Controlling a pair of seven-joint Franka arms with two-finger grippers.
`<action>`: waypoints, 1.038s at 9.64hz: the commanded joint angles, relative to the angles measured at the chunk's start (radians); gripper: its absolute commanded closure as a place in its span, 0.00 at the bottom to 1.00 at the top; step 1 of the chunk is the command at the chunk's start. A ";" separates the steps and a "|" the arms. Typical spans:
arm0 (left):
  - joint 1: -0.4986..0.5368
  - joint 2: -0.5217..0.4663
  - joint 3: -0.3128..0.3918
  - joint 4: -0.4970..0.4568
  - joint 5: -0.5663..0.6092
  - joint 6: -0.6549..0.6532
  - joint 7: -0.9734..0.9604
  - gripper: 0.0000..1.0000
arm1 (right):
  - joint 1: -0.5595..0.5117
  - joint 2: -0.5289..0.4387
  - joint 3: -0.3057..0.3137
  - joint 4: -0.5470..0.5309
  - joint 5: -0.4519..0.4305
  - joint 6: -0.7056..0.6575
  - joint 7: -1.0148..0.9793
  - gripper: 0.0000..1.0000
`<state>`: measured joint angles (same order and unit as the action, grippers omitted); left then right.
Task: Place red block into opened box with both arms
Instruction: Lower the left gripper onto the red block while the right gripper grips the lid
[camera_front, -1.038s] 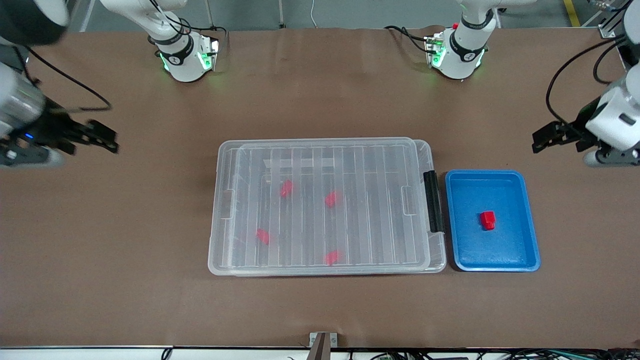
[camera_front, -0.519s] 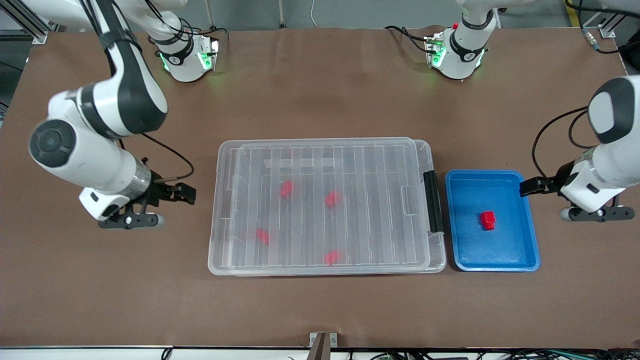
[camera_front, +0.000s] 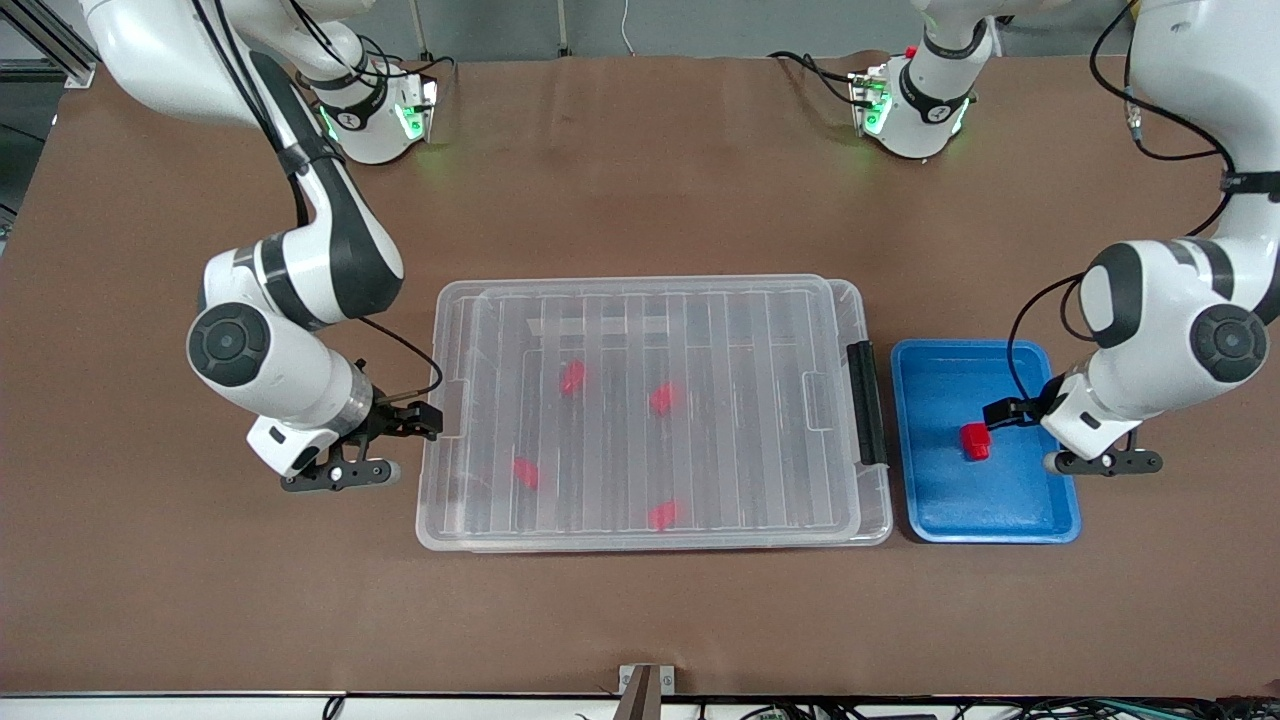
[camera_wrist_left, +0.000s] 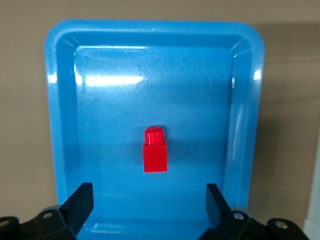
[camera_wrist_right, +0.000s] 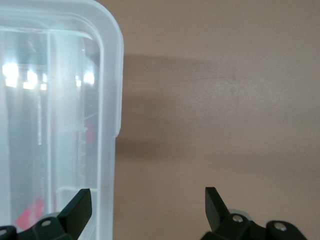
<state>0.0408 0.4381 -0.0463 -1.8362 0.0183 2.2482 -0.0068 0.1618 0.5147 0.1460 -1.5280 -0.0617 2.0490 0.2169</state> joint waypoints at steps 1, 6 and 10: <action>0.002 0.077 -0.001 -0.031 -0.006 0.080 0.010 0.01 | -0.005 0.013 0.006 0.008 -0.036 0.007 0.019 0.00; 0.010 0.174 0.000 -0.032 -0.005 0.175 0.001 0.03 | -0.006 0.024 0.007 0.008 -0.058 0.013 0.022 0.00; 0.011 0.179 0.000 -0.038 -0.006 0.175 0.001 0.47 | -0.018 0.019 0.040 0.008 -0.064 -0.034 0.016 0.00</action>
<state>0.0500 0.5946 -0.0463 -1.8623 0.0183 2.4016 -0.0069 0.1569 0.5259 0.1708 -1.5255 -0.0978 2.0062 0.2175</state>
